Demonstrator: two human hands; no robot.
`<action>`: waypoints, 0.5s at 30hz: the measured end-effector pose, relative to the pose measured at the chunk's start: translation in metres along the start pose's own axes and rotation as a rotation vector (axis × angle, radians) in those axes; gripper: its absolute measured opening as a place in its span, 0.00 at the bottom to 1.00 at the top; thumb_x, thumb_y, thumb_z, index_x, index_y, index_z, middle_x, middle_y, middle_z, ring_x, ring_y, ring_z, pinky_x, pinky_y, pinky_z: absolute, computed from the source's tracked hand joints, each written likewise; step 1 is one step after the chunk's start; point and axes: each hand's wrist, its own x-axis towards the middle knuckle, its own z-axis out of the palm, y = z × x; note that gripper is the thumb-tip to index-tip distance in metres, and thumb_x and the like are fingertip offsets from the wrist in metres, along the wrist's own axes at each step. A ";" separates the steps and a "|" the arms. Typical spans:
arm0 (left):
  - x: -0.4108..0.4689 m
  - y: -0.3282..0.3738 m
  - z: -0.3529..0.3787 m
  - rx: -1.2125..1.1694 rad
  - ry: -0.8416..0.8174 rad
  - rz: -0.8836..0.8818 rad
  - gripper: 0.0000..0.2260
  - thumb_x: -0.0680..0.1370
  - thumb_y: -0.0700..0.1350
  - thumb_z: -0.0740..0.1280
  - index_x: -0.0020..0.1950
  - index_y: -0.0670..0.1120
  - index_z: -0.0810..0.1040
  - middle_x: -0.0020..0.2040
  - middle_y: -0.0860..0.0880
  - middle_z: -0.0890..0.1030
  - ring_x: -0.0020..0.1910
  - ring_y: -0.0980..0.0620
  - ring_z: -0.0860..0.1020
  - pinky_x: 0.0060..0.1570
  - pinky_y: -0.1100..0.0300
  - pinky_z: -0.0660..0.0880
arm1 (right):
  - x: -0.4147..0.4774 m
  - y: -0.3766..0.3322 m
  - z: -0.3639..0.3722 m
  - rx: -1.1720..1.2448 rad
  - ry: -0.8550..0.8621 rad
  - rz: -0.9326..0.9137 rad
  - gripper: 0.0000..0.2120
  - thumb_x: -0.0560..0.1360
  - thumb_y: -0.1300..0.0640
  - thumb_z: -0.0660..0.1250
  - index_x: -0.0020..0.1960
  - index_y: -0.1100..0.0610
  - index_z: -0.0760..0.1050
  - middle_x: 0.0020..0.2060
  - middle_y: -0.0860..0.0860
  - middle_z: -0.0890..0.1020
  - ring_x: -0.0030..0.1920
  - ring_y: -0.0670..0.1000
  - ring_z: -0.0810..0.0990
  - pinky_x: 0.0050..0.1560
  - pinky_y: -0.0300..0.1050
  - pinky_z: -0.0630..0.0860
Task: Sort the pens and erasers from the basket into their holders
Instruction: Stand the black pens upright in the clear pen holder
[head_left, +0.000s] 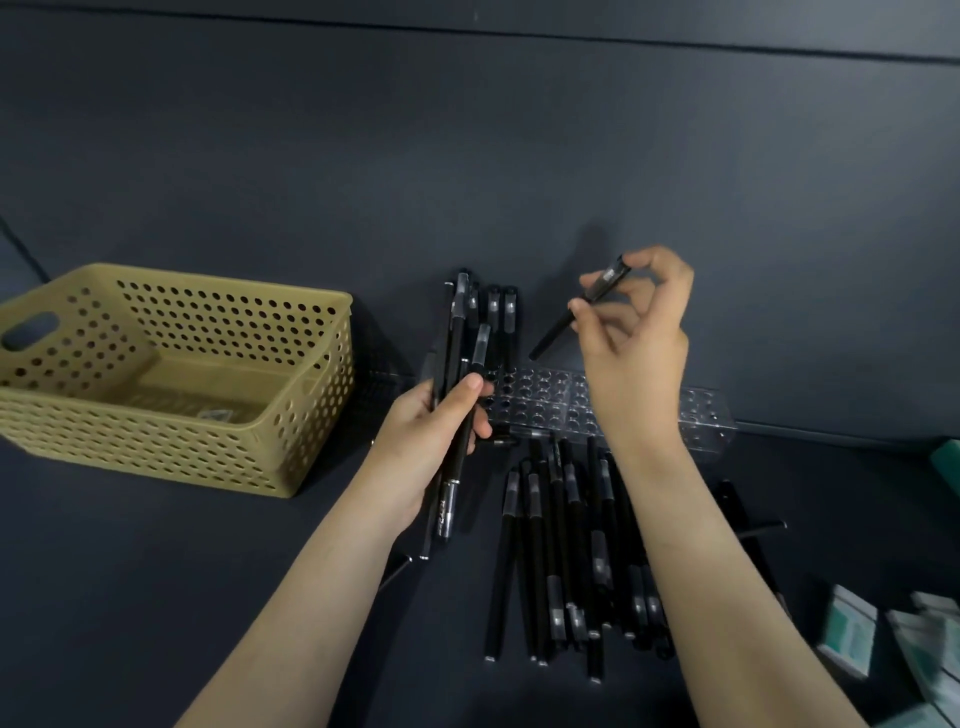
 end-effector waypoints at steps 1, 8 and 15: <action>-0.001 0.000 0.001 -0.006 -0.006 0.002 0.11 0.80 0.51 0.63 0.52 0.46 0.80 0.32 0.52 0.79 0.31 0.55 0.75 0.38 0.60 0.71 | -0.001 0.004 0.003 -0.011 -0.016 -0.003 0.23 0.76 0.67 0.66 0.57 0.43 0.61 0.51 0.51 0.80 0.45 0.50 0.82 0.49 0.45 0.80; -0.003 0.000 0.003 -0.047 -0.055 -0.002 0.11 0.79 0.52 0.63 0.53 0.46 0.79 0.32 0.51 0.79 0.25 0.53 0.73 0.25 0.63 0.69 | -0.007 0.023 0.011 -0.152 -0.151 -0.045 0.21 0.77 0.65 0.67 0.63 0.48 0.65 0.51 0.48 0.78 0.46 0.45 0.80 0.48 0.35 0.78; -0.001 -0.002 0.006 -0.114 -0.088 -0.007 0.12 0.79 0.51 0.64 0.52 0.43 0.79 0.32 0.49 0.78 0.24 0.55 0.68 0.24 0.63 0.63 | 0.000 0.029 0.006 -0.240 -0.171 -0.134 0.19 0.77 0.64 0.67 0.67 0.55 0.74 0.51 0.47 0.70 0.43 0.44 0.74 0.46 0.28 0.72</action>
